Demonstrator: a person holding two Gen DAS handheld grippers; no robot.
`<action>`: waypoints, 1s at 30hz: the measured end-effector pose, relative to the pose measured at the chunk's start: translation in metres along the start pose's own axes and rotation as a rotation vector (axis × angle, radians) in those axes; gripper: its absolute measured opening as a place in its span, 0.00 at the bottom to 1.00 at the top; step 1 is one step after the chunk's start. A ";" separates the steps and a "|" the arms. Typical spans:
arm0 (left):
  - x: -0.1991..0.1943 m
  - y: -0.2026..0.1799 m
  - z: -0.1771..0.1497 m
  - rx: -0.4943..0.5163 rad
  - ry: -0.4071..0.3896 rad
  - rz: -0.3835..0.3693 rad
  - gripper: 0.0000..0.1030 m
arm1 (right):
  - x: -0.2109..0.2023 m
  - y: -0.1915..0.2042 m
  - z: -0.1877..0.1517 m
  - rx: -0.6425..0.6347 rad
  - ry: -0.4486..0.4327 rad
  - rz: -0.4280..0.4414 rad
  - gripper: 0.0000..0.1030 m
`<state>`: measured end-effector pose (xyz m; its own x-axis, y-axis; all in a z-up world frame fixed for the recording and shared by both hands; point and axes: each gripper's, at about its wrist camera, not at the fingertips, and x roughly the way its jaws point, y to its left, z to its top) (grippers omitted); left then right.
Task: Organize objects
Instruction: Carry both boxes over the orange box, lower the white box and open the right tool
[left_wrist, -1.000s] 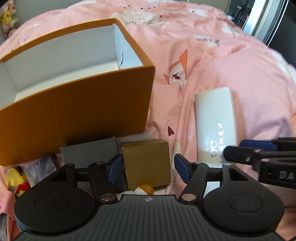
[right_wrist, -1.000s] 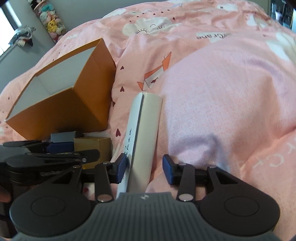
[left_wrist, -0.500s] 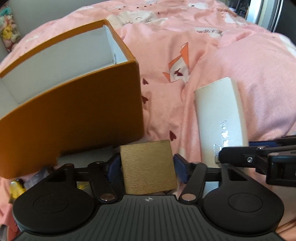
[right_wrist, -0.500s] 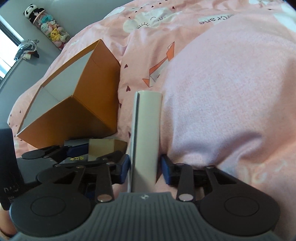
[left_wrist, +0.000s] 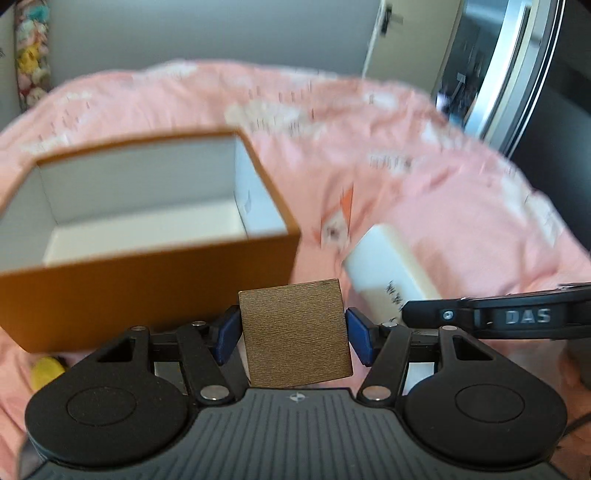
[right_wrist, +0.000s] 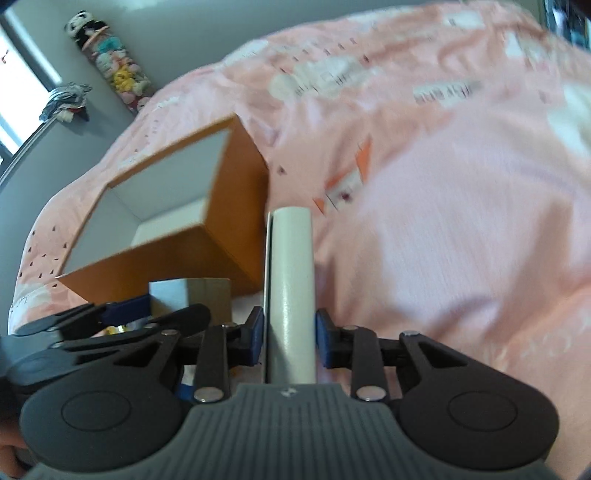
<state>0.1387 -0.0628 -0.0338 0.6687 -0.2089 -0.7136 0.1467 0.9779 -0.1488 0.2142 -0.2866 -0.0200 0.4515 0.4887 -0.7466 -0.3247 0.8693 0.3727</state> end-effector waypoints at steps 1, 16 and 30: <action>-0.008 0.004 0.004 -0.009 -0.034 0.001 0.67 | -0.004 0.007 0.003 -0.017 -0.010 0.003 0.30; -0.037 0.091 0.091 -0.119 -0.275 0.155 0.67 | 0.002 0.133 0.109 -0.193 -0.126 0.095 0.30; 0.013 0.149 0.072 -0.206 -0.147 0.171 0.67 | 0.155 0.149 0.129 -0.173 0.099 -0.042 0.30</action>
<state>0.2220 0.0799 -0.0163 0.7714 -0.0253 -0.6359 -0.1175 0.9764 -0.1815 0.3430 -0.0715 -0.0093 0.3863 0.4354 -0.8132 -0.4490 0.8589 0.2465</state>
